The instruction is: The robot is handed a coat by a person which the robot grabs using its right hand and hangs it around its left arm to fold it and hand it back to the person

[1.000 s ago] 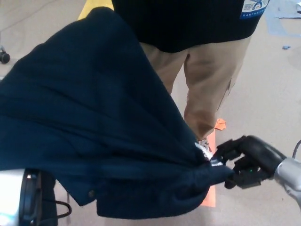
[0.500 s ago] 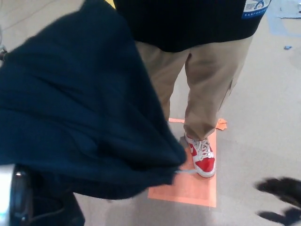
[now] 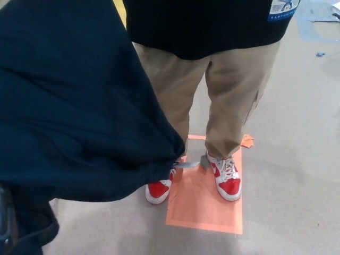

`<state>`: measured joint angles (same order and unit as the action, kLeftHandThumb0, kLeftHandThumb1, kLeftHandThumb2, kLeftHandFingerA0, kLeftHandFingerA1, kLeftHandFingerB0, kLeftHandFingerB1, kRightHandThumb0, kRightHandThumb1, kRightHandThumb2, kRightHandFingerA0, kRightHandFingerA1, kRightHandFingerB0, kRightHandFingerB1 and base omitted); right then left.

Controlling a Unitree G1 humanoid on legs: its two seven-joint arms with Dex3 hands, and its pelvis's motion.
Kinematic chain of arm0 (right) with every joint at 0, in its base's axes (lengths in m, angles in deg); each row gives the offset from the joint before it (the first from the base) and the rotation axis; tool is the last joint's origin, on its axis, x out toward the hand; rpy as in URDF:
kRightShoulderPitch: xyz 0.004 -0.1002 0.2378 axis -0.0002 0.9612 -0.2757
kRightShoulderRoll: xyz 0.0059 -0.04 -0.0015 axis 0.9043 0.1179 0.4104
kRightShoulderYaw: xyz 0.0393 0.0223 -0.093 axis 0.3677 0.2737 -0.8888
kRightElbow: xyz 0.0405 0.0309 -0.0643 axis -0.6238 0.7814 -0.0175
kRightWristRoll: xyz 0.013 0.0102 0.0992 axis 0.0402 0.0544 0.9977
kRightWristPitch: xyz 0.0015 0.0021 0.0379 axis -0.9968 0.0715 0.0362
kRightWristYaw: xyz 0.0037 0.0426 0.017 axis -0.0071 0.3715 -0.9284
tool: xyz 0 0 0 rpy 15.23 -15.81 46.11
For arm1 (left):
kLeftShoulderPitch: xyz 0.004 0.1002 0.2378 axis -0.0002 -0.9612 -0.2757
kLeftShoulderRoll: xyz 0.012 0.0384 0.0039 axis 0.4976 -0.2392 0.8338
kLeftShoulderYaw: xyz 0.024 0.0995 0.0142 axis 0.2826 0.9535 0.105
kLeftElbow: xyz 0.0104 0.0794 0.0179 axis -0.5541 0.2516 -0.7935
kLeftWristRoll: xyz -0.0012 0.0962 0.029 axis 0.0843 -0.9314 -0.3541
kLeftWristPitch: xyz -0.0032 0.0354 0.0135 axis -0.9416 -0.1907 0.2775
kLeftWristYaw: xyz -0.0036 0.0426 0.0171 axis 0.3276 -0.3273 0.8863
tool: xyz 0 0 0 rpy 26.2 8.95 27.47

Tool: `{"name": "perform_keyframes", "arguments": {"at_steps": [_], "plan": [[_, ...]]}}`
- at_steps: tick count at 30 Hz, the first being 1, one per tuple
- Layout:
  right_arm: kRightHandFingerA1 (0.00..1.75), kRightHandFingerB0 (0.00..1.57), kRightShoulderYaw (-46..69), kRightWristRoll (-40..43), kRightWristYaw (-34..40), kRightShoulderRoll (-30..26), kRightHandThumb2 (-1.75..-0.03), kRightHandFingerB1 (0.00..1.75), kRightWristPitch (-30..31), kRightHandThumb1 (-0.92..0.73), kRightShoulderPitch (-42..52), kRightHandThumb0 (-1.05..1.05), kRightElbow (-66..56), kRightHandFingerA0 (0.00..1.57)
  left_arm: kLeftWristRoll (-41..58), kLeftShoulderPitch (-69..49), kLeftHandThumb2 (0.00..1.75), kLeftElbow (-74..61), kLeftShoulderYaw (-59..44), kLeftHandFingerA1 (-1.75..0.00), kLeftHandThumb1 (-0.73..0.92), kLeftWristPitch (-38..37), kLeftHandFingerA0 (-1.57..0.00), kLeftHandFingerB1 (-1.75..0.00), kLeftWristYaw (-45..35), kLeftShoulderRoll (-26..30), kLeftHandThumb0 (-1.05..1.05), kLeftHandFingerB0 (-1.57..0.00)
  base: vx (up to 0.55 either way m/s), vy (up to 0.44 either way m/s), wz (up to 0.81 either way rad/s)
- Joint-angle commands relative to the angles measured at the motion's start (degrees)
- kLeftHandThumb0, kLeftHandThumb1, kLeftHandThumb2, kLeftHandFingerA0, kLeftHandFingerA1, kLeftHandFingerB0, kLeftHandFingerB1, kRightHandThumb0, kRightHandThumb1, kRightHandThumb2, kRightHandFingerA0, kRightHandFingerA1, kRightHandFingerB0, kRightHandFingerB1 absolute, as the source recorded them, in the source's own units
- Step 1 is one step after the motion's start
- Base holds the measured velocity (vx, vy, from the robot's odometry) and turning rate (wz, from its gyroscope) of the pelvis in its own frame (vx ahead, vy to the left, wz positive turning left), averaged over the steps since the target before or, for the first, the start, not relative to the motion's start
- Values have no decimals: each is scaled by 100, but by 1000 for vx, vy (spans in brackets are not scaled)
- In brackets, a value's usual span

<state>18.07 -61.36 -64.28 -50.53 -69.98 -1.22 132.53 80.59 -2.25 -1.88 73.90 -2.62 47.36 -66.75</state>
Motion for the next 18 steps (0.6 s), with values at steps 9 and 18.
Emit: {"name": "perform_keyframes", "arguments": {"at_steps": [9,18], "plan": [[34,12,1758,980,1848,1559,-103,31,-592,-70,533,-81,-504,3,230,-204,67,-331,-92,-26,82,-123,-11,-24,-221,20,-76,-9,0,0,0],[44,3,1305,385,2316,1785,-104,34,-719,-69,886,-74,-232,4,286,-347,102,-698,-113,-37,65,-34,-3,-31,-286,-54,-73,-3,0,0,0]]}}
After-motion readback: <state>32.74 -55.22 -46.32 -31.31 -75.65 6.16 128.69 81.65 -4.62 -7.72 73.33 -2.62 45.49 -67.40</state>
